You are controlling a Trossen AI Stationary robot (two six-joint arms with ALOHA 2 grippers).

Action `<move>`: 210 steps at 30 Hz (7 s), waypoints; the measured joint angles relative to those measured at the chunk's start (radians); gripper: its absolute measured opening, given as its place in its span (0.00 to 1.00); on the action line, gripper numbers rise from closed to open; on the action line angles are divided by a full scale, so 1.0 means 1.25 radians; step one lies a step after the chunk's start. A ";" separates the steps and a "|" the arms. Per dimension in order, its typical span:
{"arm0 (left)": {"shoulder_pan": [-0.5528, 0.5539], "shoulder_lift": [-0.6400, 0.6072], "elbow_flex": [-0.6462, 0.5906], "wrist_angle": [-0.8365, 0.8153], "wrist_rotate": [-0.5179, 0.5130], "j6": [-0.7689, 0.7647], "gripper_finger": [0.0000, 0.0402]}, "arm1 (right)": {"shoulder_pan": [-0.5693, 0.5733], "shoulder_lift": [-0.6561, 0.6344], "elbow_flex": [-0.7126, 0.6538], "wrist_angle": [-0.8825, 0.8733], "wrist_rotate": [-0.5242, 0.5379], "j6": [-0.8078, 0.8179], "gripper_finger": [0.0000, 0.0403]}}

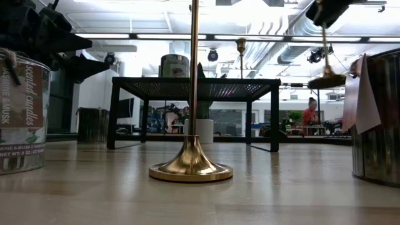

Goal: Pick & Place candle stick holders
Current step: Align the gold candle holder on the shelf with the other gold candle holder, then align the gold candle holder on the shelf with the other gold candle holders

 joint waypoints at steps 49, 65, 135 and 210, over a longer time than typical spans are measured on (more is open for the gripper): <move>0.000 0.000 0.001 0.000 0.000 0.000 0.98 | -0.380 0.370 0.345 0.039 -0.077 -0.047 0.02; 0.000 0.000 0.000 0.000 0.000 0.000 0.98 | -0.380 0.379 0.335 0.047 -0.071 -0.086 0.02; 0.000 0.000 0.001 0.000 0.000 0.000 0.98 | -0.380 0.410 0.336 0.049 -0.105 -0.219 0.07; 0.000 0.000 0.001 0.000 0.000 0.000 0.98 | 0.182 0.048 -0.286 0.447 0.013 0.012 0.56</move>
